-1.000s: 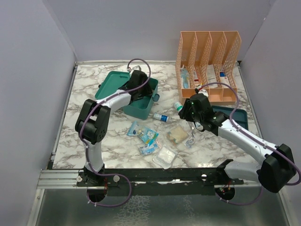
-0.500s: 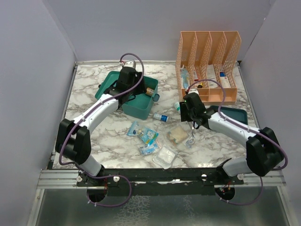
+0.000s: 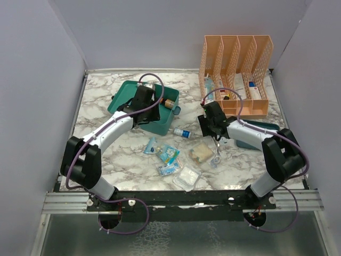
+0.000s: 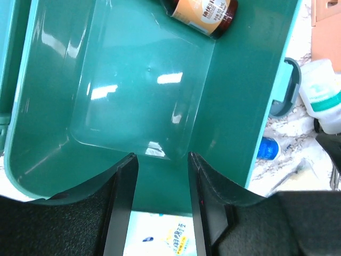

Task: Organize the medicine kit

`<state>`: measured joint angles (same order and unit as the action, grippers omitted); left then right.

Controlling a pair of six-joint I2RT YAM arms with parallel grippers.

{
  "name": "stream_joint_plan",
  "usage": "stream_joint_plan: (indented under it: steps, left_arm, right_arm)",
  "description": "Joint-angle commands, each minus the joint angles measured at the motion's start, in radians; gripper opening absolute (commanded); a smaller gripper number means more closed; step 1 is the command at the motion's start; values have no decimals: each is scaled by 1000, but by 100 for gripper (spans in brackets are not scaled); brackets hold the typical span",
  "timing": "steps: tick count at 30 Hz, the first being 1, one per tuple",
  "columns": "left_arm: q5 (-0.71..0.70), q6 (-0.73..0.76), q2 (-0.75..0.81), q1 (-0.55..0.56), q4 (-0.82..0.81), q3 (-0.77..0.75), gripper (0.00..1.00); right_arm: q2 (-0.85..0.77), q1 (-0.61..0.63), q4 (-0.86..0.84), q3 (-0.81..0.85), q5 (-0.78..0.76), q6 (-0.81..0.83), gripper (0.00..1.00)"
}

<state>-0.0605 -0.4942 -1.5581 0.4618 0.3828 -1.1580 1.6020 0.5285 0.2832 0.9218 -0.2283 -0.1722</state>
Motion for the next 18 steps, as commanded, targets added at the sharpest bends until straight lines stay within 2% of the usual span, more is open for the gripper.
stream_joint_plan:
  steps: [1,10,15,18]
  left_arm:
    - [60,38,61,-5,52,31,46]
    - [222,60,81,-5,72,57,46]
    - [255,58,95,-5,75,66,46]
    - [255,60,99,-5,78,69,46]
  right_arm:
    - [45,-7,-55,49,64,75,49]
    - [127,-18,0,106,42,69,42]
    - [119,-19,-6,94,69,68,36]
    - [106,-19,-1,89,95,62,29]
